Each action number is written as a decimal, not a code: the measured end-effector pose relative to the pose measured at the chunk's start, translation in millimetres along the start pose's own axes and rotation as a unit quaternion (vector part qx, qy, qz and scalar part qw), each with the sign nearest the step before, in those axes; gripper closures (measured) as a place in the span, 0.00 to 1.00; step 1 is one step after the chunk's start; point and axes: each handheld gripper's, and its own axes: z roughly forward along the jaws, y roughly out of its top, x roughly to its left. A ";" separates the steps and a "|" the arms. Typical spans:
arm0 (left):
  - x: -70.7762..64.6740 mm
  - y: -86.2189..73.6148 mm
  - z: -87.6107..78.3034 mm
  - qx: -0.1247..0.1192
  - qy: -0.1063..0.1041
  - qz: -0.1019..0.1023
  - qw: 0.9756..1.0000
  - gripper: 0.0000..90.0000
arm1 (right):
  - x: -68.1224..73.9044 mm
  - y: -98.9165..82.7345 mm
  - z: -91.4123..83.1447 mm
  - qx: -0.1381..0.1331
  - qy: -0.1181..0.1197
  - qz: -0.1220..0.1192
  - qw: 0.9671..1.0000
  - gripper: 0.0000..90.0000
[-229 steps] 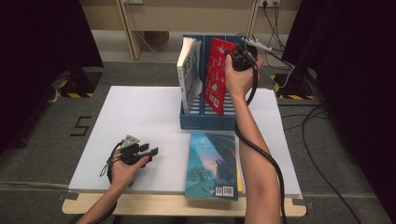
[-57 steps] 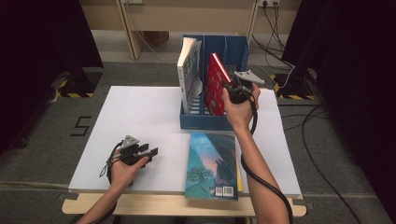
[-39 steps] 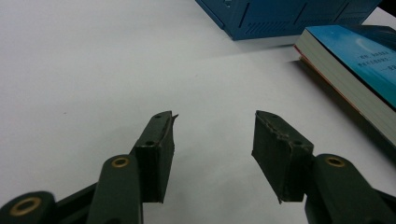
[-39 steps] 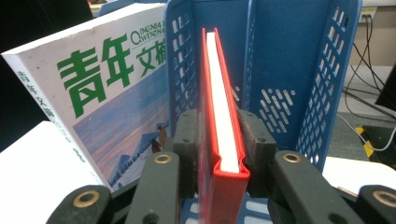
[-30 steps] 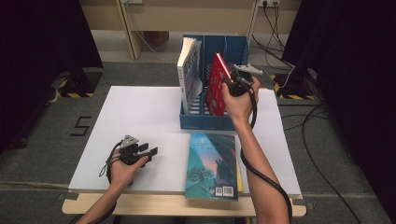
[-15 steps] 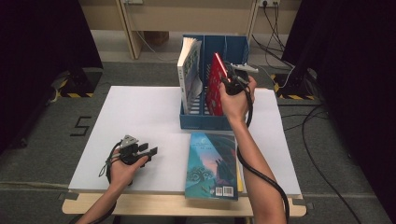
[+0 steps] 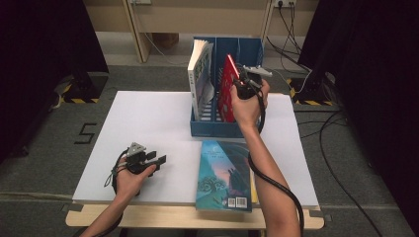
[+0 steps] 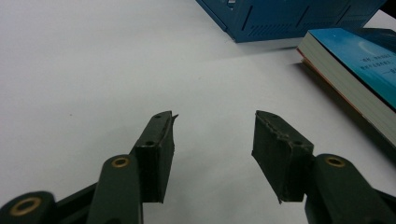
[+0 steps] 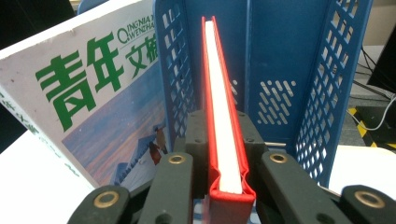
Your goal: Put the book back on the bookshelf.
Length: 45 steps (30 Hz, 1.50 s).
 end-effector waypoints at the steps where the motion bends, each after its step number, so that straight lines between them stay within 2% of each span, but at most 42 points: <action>1: 0.1 -0.1 -0.1 0.000 0.000 0.000 1.000 0.53 | 0.3 0.7 0.6 0.000 0.000 0.000 1.000 0.89; 17: 0.4 -0.2 -0.3 0.000 -0.001 0.001 1.000 0.53 | 5.1 10.4 11.1 -0.025 -0.022 -0.007 0.999 0.89; 36: 1.5 0.4 -1.4 0.000 0.001 0.001 1.000 0.53 | 2.8 19.3 27.4 -0.025 -0.023 0.006 0.999 0.89; 45: 1.3 0.0 -0.8 0.000 0.000 0.000 1.000 0.53 | -0.5 19.5 34.5 -0.023 -0.027 0.004 0.999 0.89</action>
